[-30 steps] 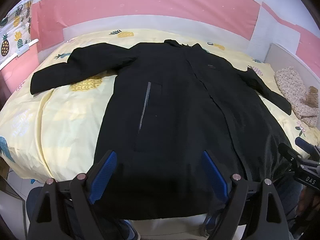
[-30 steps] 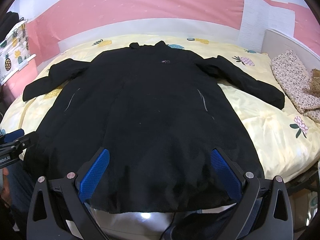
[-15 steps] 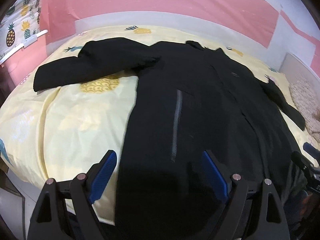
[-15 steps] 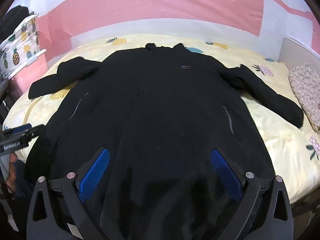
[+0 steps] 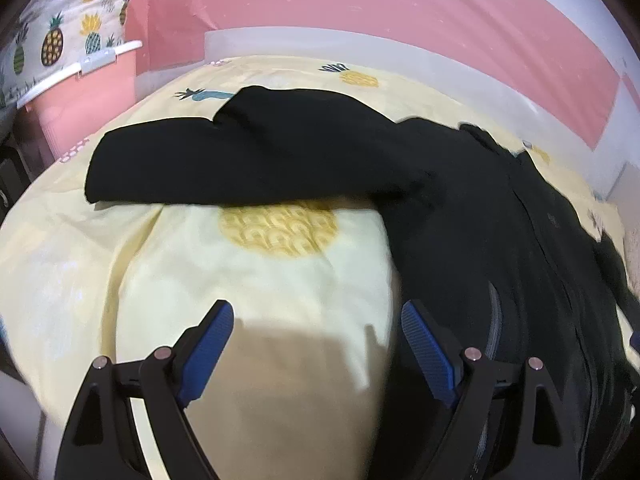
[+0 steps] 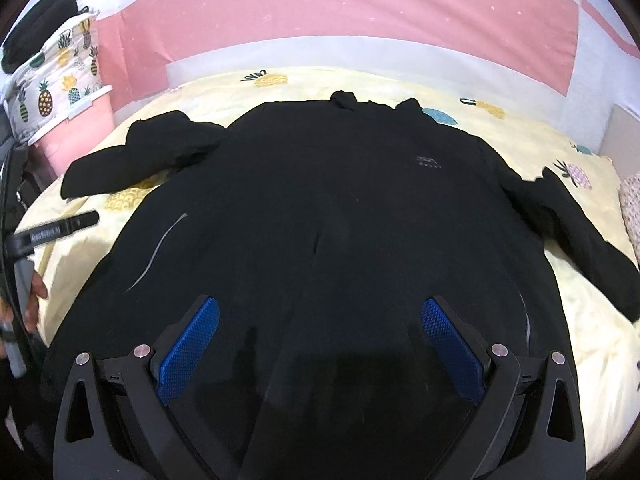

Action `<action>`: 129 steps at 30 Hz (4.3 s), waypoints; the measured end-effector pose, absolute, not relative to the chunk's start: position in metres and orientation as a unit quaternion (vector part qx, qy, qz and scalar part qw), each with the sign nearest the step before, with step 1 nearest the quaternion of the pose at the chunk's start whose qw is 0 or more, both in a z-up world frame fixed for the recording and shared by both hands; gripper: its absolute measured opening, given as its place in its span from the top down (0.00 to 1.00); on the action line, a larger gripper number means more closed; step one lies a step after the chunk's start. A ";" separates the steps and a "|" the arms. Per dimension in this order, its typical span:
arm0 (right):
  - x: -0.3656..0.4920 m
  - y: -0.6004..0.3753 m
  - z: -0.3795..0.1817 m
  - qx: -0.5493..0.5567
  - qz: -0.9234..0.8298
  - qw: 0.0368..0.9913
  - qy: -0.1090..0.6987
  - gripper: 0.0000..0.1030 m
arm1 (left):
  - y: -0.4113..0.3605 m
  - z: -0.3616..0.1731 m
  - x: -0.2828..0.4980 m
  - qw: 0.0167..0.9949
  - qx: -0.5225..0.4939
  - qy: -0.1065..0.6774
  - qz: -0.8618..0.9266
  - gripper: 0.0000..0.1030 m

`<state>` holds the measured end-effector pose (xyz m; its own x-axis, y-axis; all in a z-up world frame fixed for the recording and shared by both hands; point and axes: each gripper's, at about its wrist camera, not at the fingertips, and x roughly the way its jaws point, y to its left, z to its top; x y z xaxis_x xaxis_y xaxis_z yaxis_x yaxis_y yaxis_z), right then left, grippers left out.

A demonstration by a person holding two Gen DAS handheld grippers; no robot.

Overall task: Fold large clothes
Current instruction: 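Reach the left tool to the coat sleeve nearest it and grasp it, then lift the sleeve with the left tool and fold it across the coat body, then reach the right tool to the other sleeve and grasp its cuff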

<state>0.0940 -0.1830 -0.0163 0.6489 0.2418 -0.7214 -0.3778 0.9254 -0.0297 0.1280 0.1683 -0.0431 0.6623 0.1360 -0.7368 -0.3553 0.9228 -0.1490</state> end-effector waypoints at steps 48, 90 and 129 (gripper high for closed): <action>0.129 -0.278 -0.004 -0.014 0.089 0.915 0.392 0.25 | 0.097 0.149 0.272 0.969 -0.086 0.229 0.022 0.88; 0.291 -0.261 -0.019 0.005 0.136 0.909 0.395 0.49 | 0.079 -0.005 0.346 0.931 -0.054 0.360 0.029 0.51; 0.114 -0.352 0.024 0.061 0.070 0.919 0.382 0.51 | -0.030 0.047 0.157 0.939 -0.032 0.334 -0.070 0.52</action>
<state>0.1141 -0.3520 0.0244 0.6984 0.1758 -0.6938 -0.0828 0.9827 0.1656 0.1568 -0.0295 0.0466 0.7673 -0.1525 -0.6229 0.1104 0.9882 -0.1059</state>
